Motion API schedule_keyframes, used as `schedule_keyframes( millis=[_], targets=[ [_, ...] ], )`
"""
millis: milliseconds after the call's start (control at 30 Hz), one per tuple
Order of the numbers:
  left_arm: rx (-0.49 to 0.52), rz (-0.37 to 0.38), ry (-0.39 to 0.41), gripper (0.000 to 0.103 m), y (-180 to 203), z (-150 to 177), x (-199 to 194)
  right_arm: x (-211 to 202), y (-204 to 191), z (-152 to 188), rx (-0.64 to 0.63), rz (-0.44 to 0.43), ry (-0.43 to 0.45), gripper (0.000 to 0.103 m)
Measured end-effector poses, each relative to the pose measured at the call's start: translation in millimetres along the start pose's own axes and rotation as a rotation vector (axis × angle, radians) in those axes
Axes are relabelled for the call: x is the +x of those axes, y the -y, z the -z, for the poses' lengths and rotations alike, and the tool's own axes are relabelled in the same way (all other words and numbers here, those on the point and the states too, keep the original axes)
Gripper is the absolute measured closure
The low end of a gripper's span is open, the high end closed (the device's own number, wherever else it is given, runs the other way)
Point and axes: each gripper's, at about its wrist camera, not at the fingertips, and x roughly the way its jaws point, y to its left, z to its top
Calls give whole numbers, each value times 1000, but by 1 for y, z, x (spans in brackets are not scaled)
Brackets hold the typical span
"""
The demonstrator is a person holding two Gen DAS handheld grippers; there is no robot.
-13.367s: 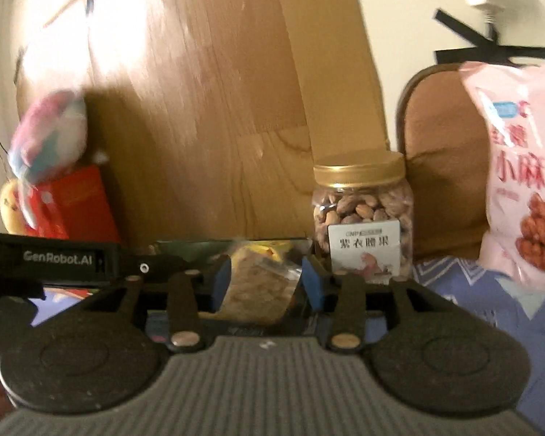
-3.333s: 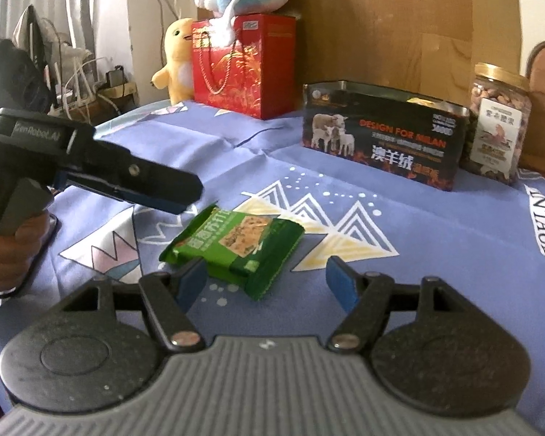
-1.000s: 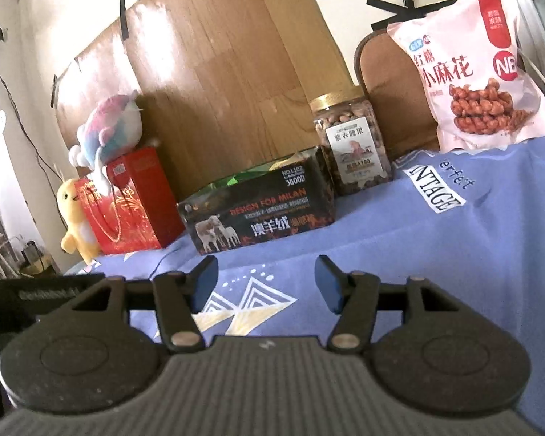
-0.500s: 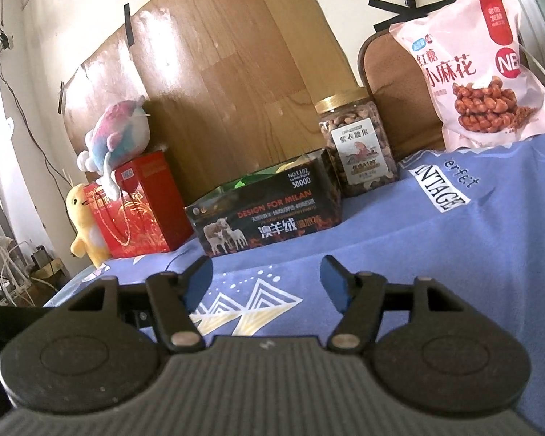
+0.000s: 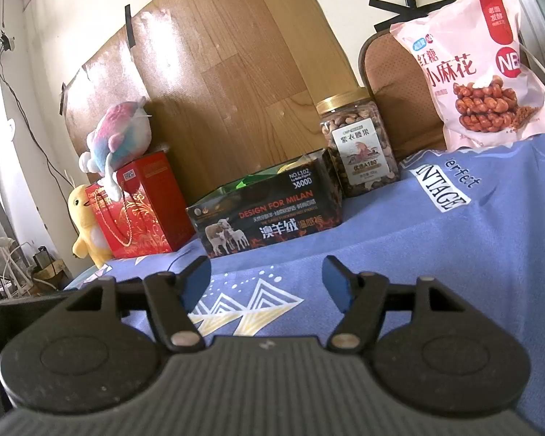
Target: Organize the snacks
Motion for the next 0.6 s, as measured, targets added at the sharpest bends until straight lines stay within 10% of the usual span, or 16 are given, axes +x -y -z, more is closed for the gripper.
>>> schedule_keyframes(
  millis=[600],
  targets=[
    [60,-28,-85,0,0,6,10,-1,0,1,9,0,5,28]
  ],
)
